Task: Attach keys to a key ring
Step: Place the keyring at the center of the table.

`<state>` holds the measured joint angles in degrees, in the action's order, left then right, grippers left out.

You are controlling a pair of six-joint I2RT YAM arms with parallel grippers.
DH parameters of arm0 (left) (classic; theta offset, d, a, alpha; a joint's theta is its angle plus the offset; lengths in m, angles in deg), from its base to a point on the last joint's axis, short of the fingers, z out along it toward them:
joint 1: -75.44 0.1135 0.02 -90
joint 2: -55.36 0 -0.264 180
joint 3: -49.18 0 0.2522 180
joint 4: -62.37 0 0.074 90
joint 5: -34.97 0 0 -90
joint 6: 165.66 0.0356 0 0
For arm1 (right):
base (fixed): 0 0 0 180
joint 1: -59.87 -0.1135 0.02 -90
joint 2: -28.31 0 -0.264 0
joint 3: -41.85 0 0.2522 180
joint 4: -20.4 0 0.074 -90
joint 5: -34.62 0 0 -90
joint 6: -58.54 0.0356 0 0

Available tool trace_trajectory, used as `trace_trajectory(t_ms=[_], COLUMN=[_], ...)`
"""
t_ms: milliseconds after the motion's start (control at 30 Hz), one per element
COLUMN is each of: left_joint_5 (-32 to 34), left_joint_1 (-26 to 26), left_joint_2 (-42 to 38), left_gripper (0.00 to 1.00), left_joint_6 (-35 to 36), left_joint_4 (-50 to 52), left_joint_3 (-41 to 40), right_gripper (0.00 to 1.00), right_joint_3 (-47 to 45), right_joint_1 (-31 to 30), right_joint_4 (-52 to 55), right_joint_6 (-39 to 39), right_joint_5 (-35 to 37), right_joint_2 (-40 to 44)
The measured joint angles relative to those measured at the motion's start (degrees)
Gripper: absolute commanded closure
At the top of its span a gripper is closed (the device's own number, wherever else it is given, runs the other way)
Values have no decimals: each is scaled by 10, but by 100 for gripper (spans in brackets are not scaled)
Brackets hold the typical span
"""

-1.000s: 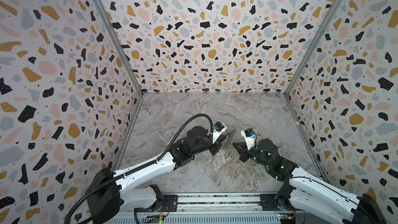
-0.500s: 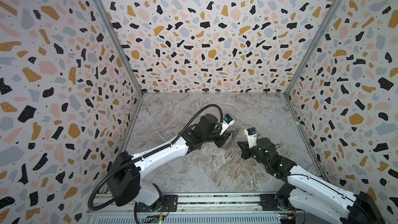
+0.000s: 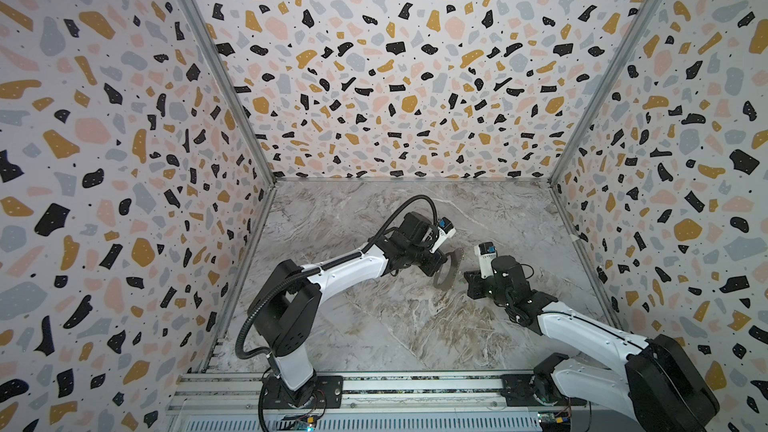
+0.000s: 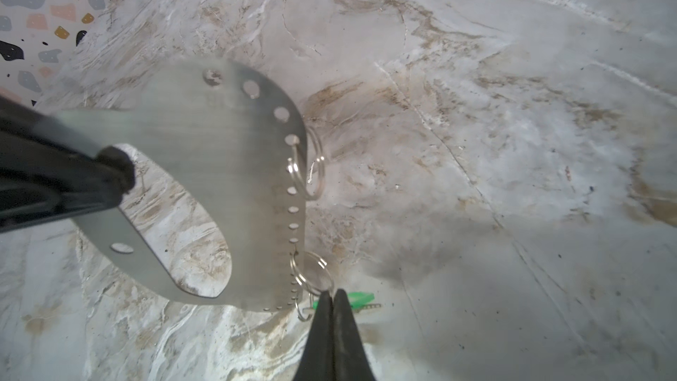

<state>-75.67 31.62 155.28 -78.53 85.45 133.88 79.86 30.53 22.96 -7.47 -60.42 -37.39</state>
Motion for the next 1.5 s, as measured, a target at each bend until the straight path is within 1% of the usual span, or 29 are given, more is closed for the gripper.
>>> trace_trajectory(t_ms=[67, 100, 200, 333, 467, 767, 967, 1100, 1233, 1500], left_joint_5=[-2, 4, 6, 14, 26, 62, 65, 46, 7, -77], left_joint_1=[4, 7, 21, 33, 36, 36, 36, 33, 28, 4], left_joint_2=[11, 16, 19, 21, 29, 61, 78, 94, 108, 153], left_gripper=[100, 100, 100, 100, 100, 100, 100, 100, 100, 100], left_joint_6=[1, 2, 3, 8, 23, 64, 67, 57, 30, -50], left_joint_4=[3, 9, 28, 63, 115, 266, 342, 363, 364, 292], left_joint_3=[10, 16, 26, 52, 103, 229, 290, 313, 313, 313], right_gripper=[77, 71, 63, 61, 60, 59, 58, 58, 58, 57], right_joint_3=[0, 0, 0, 0, 0, -12, -16, -18, -21, -24], right_joint_1=[20, 30, 51, 54, 55, 64, 66, 68, 70, 78], right_joint_4=[-12, -15, -22, -30, -29, -14, 11, 23, 33, 49], right_joint_6=[2, 3, 1, 2, 6, 17, 17, 17, 17, 17], right_joint_5=[-27, -39, -64, -92, -102, -86, -71, -69, -68, -69], right_joint_2=[-13, -18, -24, -16, 15, 118, 164, 180, 191, 218])
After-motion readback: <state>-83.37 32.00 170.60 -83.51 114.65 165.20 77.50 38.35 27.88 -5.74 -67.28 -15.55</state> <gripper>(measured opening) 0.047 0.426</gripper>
